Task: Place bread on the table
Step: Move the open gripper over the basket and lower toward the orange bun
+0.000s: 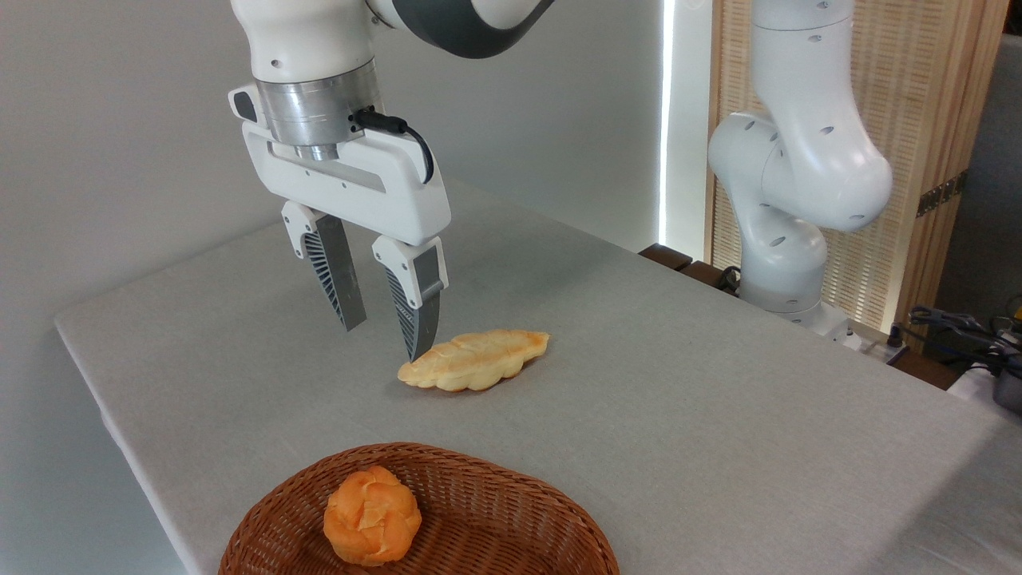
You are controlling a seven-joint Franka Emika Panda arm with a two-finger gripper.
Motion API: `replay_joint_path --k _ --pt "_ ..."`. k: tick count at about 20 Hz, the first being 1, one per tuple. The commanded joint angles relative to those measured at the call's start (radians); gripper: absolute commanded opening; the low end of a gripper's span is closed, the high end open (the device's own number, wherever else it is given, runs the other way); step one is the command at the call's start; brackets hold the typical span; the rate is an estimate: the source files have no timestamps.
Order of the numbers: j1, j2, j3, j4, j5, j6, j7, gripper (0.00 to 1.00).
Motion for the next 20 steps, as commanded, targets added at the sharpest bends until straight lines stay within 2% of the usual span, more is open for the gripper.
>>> replay_joint_path --k 1,9,13,17,20 --pt "-0.002 0.038 0.056 -0.079 -0.001 0.250 0.002 1.00" --pt "-0.004 -0.003 0.057 -0.069 -0.005 0.198 -0.006 1.00" --pt "0.002 0.025 0.073 -0.077 -0.009 0.255 -0.007 1.00" --pt "0.005 0.074 0.109 -0.081 -0.102 0.321 -0.001 1.00" --pt "0.007 0.122 0.113 -0.083 -0.108 0.323 0.000 1.00"
